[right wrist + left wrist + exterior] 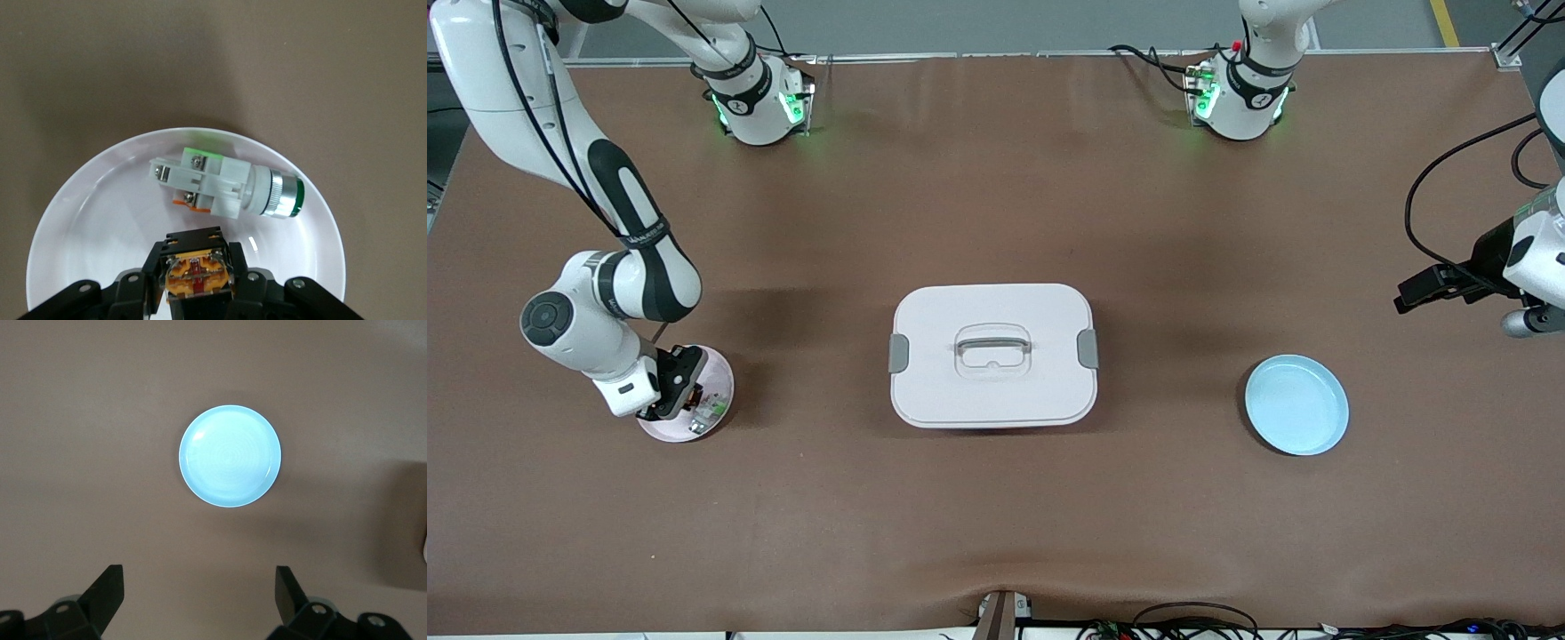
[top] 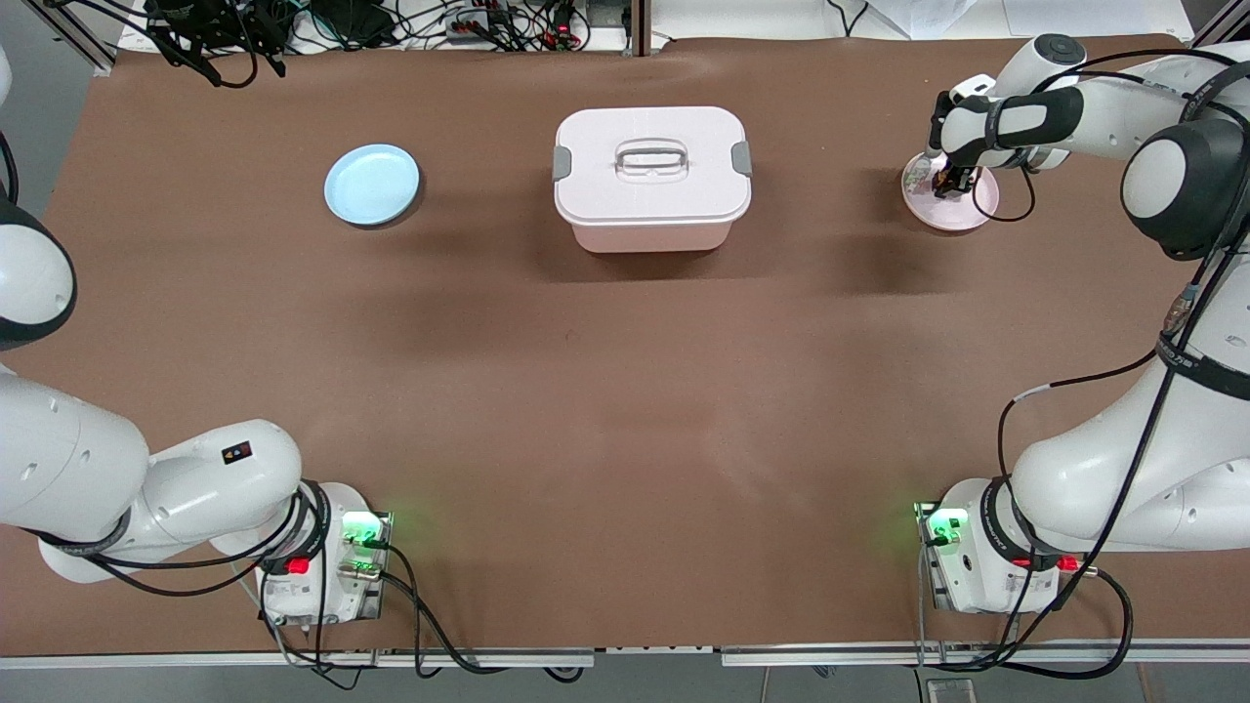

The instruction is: Transfer orange switch to right arm and place

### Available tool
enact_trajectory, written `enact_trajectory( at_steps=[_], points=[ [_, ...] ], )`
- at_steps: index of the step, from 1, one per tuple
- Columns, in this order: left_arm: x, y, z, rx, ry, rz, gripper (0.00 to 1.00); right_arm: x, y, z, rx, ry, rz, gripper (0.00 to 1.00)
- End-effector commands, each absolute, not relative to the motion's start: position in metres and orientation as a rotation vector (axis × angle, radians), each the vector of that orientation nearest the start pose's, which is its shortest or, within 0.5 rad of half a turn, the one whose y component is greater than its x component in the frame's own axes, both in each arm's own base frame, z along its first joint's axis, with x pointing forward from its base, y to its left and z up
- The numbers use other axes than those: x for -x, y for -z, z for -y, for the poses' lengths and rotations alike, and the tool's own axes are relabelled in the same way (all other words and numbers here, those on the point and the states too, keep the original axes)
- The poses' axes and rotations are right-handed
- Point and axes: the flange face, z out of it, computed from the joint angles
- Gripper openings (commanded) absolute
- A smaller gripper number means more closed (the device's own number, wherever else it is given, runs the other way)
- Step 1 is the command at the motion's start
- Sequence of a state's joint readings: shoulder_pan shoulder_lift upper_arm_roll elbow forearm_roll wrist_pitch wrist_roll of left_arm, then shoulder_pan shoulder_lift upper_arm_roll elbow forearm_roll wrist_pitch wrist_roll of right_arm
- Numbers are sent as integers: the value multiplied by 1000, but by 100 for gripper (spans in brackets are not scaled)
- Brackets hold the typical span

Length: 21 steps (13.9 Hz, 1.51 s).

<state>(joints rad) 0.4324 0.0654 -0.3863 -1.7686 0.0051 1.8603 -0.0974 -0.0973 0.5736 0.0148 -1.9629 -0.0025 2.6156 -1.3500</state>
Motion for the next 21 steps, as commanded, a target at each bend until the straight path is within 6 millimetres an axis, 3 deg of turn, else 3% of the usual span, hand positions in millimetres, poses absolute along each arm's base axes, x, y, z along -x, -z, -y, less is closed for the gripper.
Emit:
enact_trajectory(
  at_steps=[1,4,5,6,10,12,17,21],
  points=[
    [-579,-527,-28,3136,42,208,100,-618,-180,54,2547,113,1892,0],
    [-580,-526,-25,3142,37,210,100,-618,-177,58,2535,107,1904,0],
    [-581,-526,-18,3144,42,192,100,-619,-176,60,2549,106,1884,29],
    [-581,-526,-17,3144,41,192,100,-621,-178,68,2562,108,1867,99],
    [-582,-527,-16,3131,44,203,100,-619,-180,69,2566,98,1803,100],
    [-582,-530,-16,3129,53,204,100,-622,-191,67,2554,78,1736,100],
    [-582,-535,-9,3126,66,194,100,-644,-270,63,2603,-36,1408,100],
    [-584,-566,18,3133,85,140,100,-658,-341,69,2697,-93,1195,100]
  ],
)
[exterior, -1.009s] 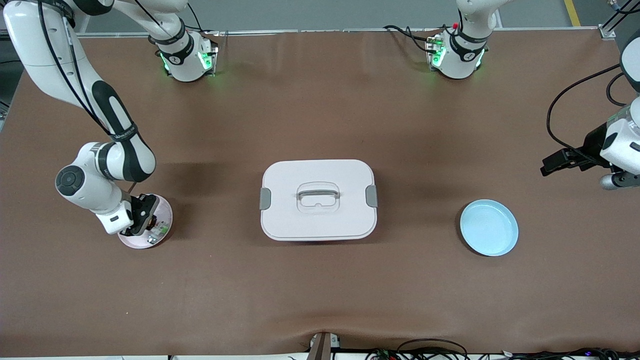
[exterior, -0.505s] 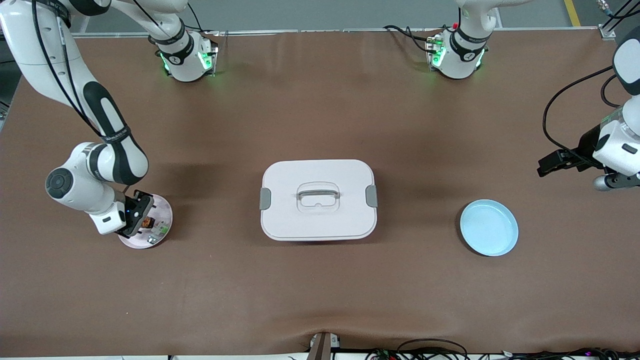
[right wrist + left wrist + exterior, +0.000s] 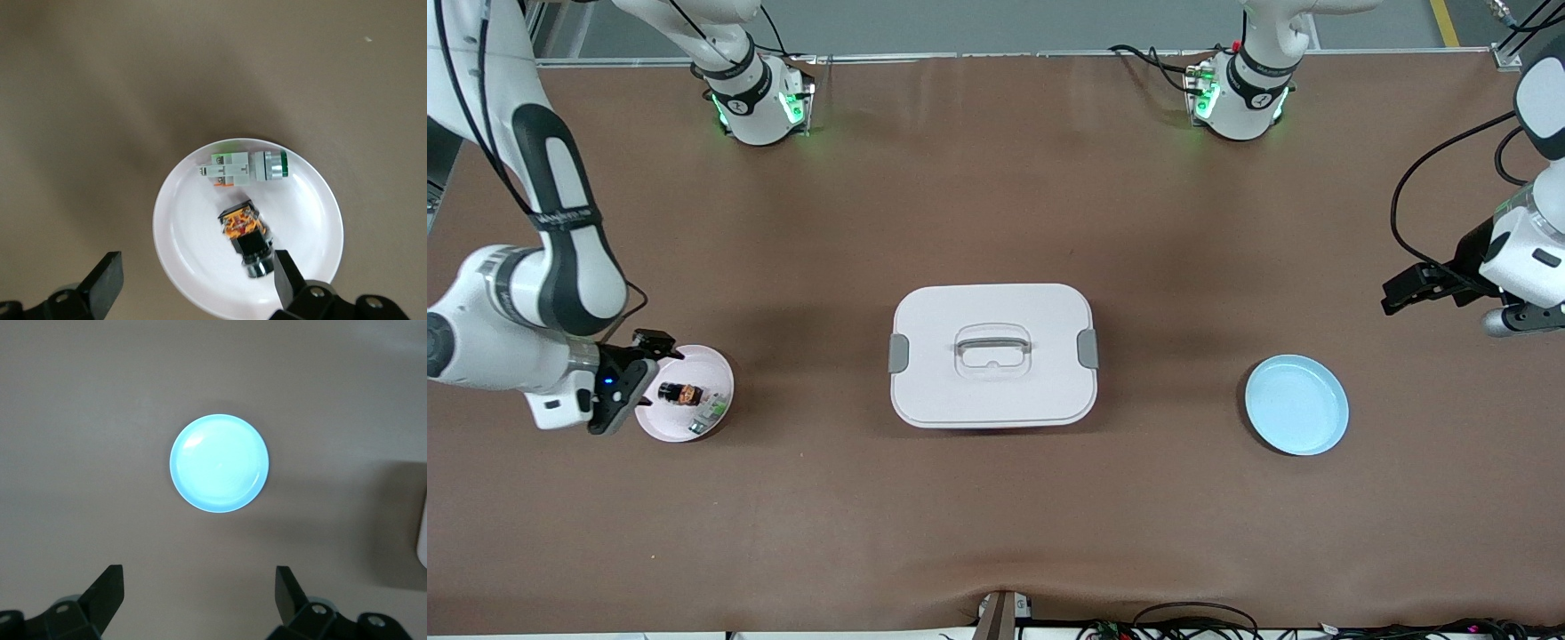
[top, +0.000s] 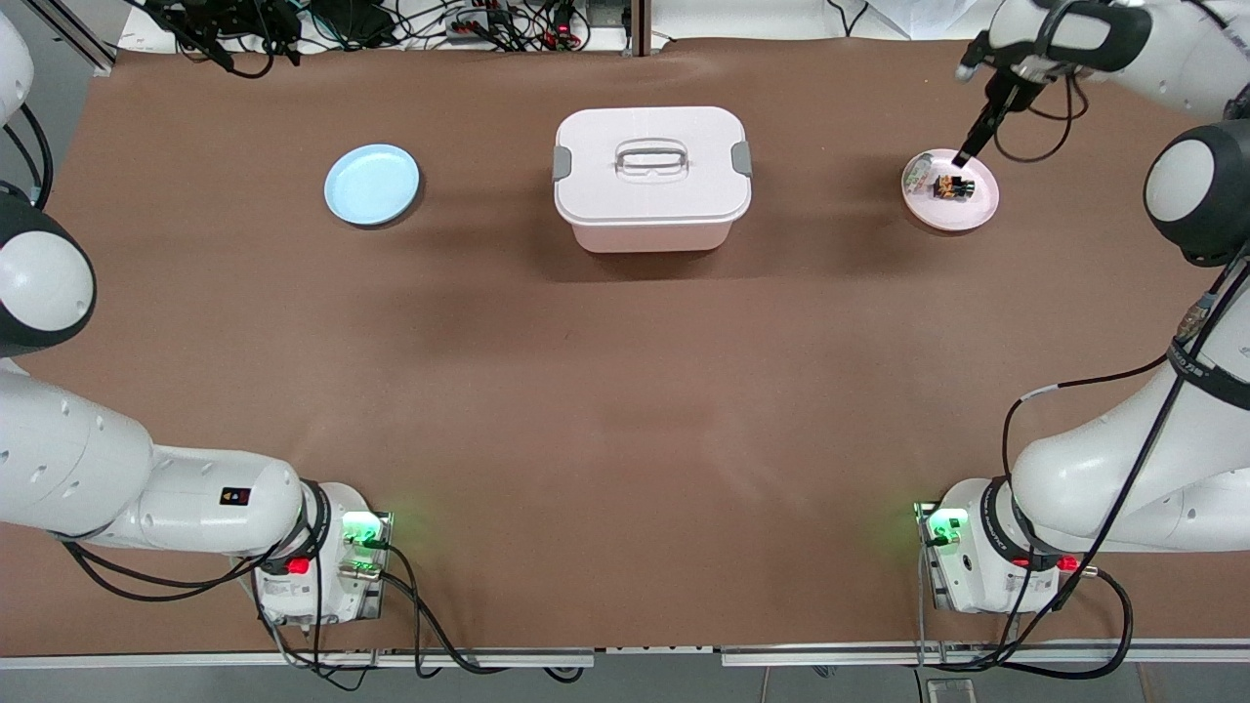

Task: Transfer orange switch to right arm and place
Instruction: 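Open the right gripper and lift it off the switch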

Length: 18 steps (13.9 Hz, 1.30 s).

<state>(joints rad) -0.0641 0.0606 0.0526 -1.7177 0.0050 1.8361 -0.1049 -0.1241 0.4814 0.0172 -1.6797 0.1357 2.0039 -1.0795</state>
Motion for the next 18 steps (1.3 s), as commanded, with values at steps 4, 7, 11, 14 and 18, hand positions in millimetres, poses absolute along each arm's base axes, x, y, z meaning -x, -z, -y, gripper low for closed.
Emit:
enact_trajectory(
  at_steps=[4,7,11,14,18],
  points=[
    [-567,-581,44,3134,68,205,100,-656,-403,109,2852,-127,847,100],
    [-553,-587,44,3128,23,148,100,-650,-444,117,2959,-182,687,100],
    [-547,-587,31,3130,18,109,100,-640,-483,116,3069,-152,169,100],
    [-531,-595,22,3130,32,112,100,-626,-512,109,3075,-179,-42,100],
    [-524,-612,19,3131,71,110,100,-626,-557,77,3174,-197,-358,100]
  ],
)
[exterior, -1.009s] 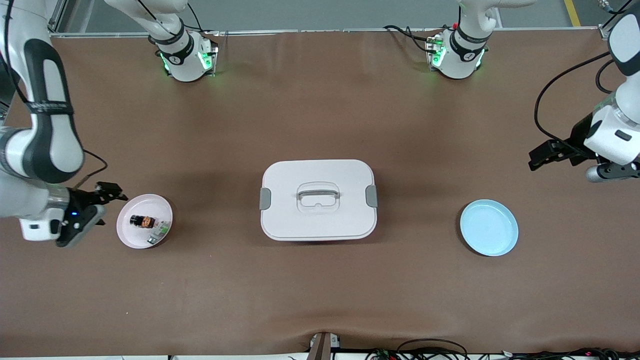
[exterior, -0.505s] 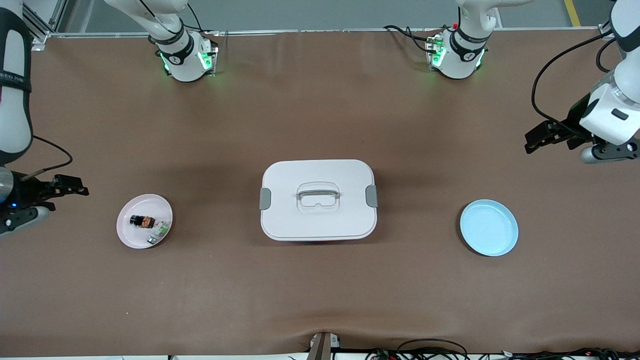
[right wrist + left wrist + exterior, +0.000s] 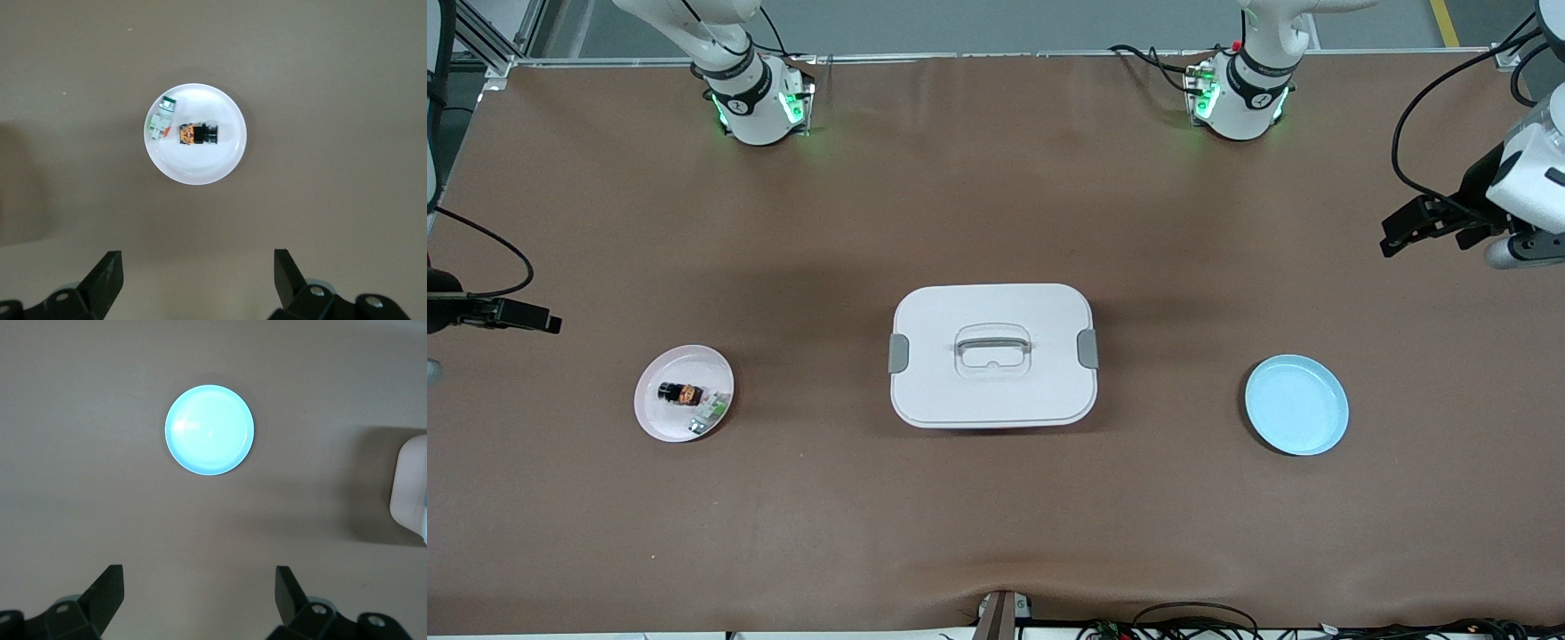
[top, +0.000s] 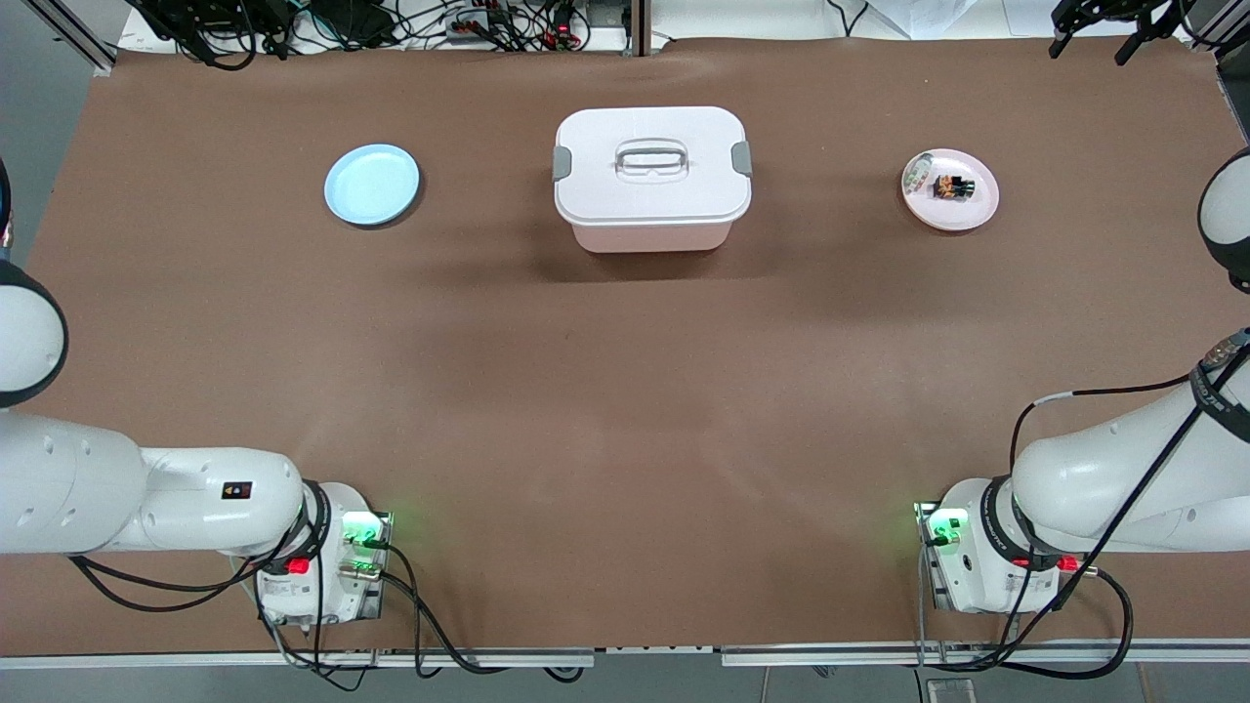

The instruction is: Transfer orange switch to right arm and place

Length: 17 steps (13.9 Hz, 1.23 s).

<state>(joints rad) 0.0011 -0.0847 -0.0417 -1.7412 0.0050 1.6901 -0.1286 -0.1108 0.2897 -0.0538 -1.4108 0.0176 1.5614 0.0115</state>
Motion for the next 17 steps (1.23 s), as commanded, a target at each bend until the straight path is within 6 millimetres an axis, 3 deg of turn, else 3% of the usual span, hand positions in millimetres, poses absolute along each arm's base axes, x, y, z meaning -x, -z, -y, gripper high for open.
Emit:
enact_trajectory(
  at_steps=[1,4,8,11,17],
  points=[
    [-528,-624,17,3132,106,119,100,-624,-568,76,3181,-199,-356,100],
    [-534,-645,17,3131,66,116,100,-619,-597,81,3153,-159,-327,100],
    [-539,-636,17,3130,6,87,100,-612,-625,46,3107,-69,-239,100],
    [-548,-620,18,3127,-52,79,100,-607,-625,44,3085,-96,-225,100],
    [-551,-616,18,3133,-62,91,100,-587,-621,47,3081,-93,-235,100]
  ],
)
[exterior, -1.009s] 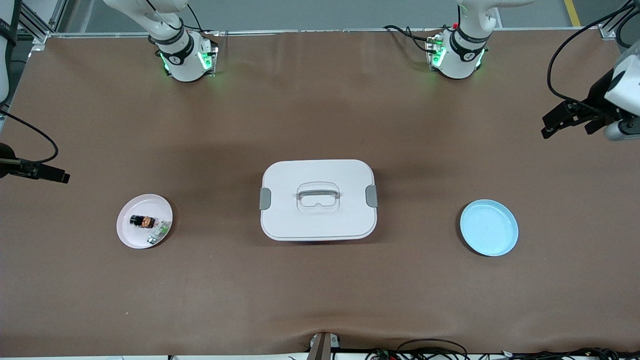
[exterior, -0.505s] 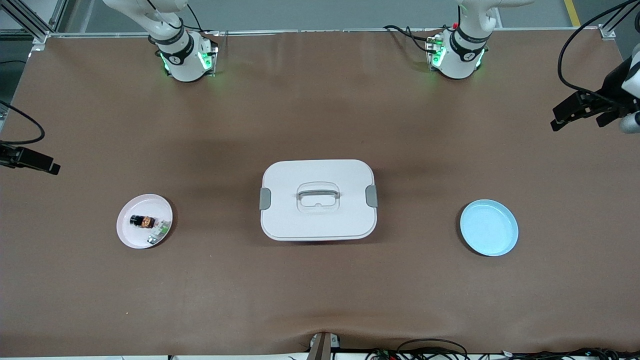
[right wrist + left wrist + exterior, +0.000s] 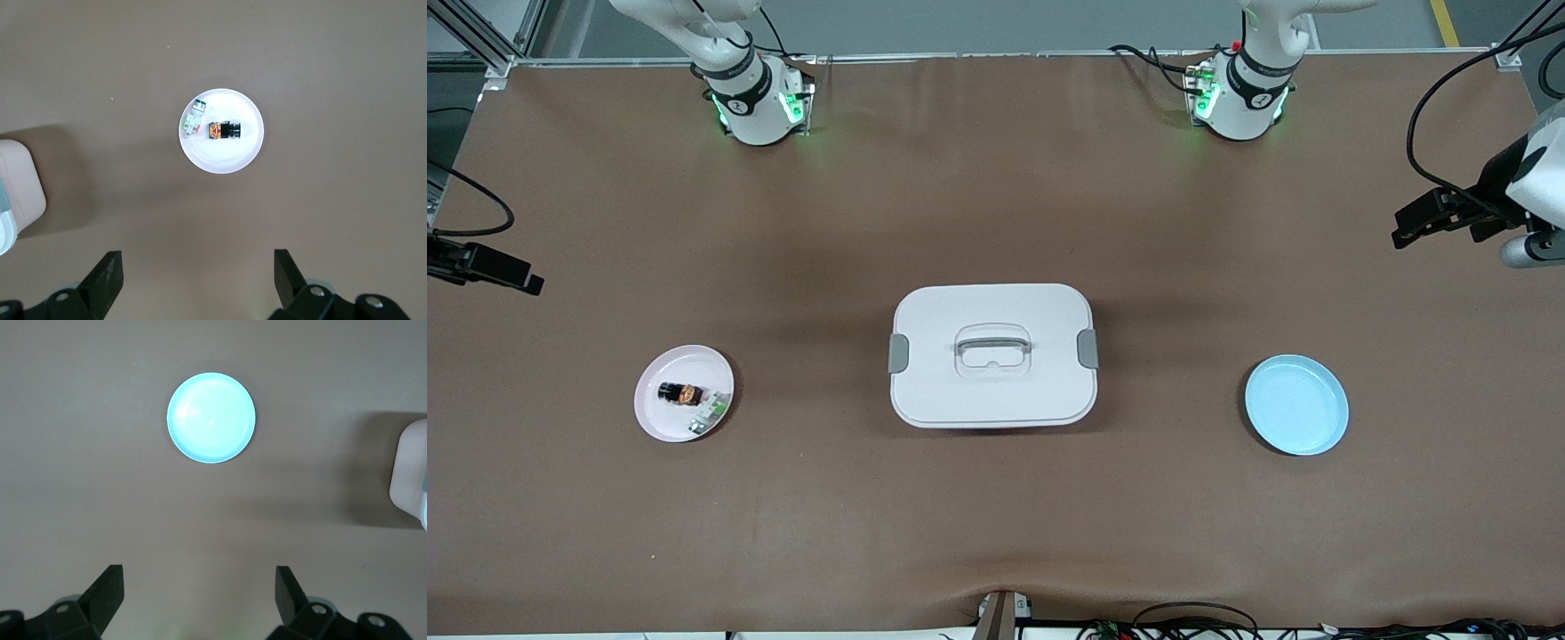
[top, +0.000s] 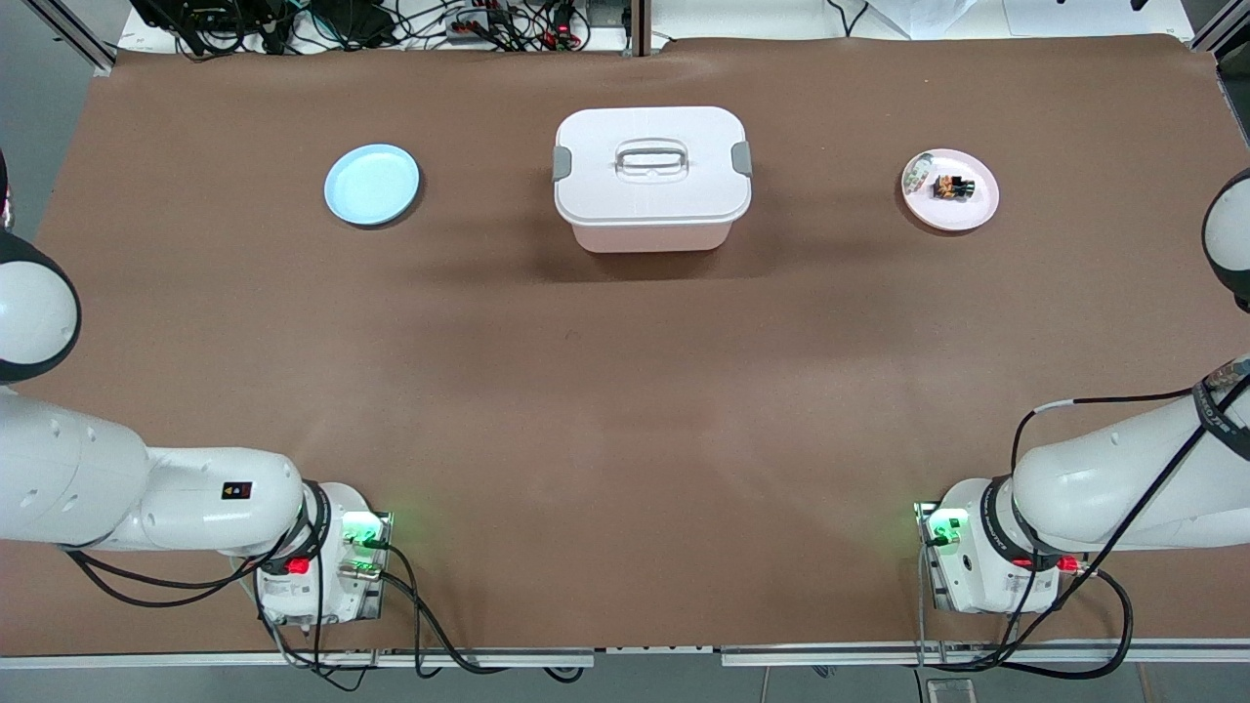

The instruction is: Transfer orange switch to right arm and place

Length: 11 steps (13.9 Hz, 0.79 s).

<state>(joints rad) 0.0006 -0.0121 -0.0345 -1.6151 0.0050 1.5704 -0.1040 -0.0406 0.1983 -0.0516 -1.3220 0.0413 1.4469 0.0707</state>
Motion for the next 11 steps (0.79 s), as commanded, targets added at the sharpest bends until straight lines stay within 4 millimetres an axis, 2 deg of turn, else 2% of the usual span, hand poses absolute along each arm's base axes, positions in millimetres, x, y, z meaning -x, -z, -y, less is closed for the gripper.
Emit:
enact_trajectory(
  at_steps=[1,3,6,11],
  points=[
    [-551,-616,19,3130,-62,87,100,-586,-622,46,3081,-91,-232,100],
    [-551,-616,25,3125,-58,70,100,-585,-625,46,3081,-81,-225,100],
    [-551,-615,25,3127,-64,58,100,-584,-626,54,3088,-69,-76,100],
    [-551,-615,22,3130,-64,62,100,-580,-625,64,3107,-63,4,100]
  ],
)
